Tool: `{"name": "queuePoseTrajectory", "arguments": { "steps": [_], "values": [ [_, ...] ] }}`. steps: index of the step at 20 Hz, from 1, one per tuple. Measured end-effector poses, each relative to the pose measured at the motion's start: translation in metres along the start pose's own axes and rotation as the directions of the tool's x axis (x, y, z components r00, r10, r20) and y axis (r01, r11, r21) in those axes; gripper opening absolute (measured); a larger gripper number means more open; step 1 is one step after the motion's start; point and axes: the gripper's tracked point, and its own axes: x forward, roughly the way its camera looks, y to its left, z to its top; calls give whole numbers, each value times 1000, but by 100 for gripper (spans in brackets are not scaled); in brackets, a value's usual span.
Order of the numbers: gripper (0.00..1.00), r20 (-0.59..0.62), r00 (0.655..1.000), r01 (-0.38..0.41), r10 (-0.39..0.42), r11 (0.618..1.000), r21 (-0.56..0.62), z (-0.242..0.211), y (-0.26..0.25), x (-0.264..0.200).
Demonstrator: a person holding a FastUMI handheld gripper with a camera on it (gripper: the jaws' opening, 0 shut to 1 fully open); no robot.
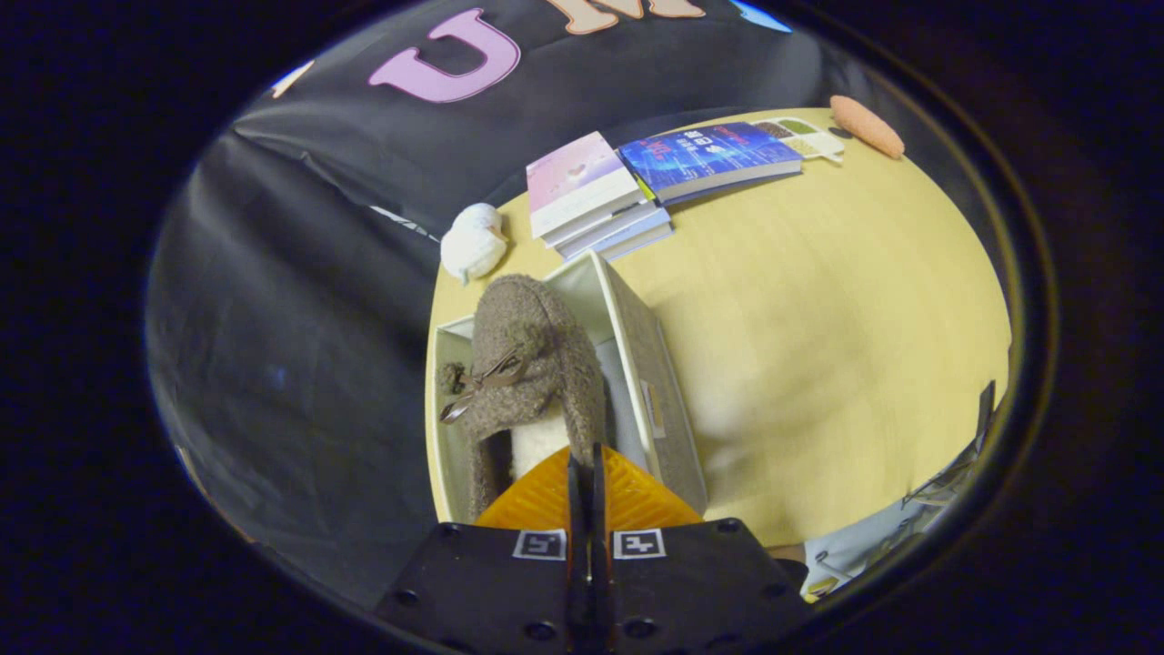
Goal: Open the storage box then place both shoes into the box .Put the left shoe in first, then the right shoe, with the right side of both shoes facing outward in a uniform manner.
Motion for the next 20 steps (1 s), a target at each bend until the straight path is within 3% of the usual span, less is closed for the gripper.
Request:
{"name": "queuePoseTrajectory", "arguments": {
  "steps": [5,13,17,20],
  "values": [
    [5,22,999,30,-29,999,-23,-5,-3,-1],
    [14,48,994,97,-97,995,-9,-6,-20,5],
    [18,56,996,62,-64,998,22,-2,-11,10],
    [14,65,996,58,-60,998,31,2,-11,9]
  ]
}}
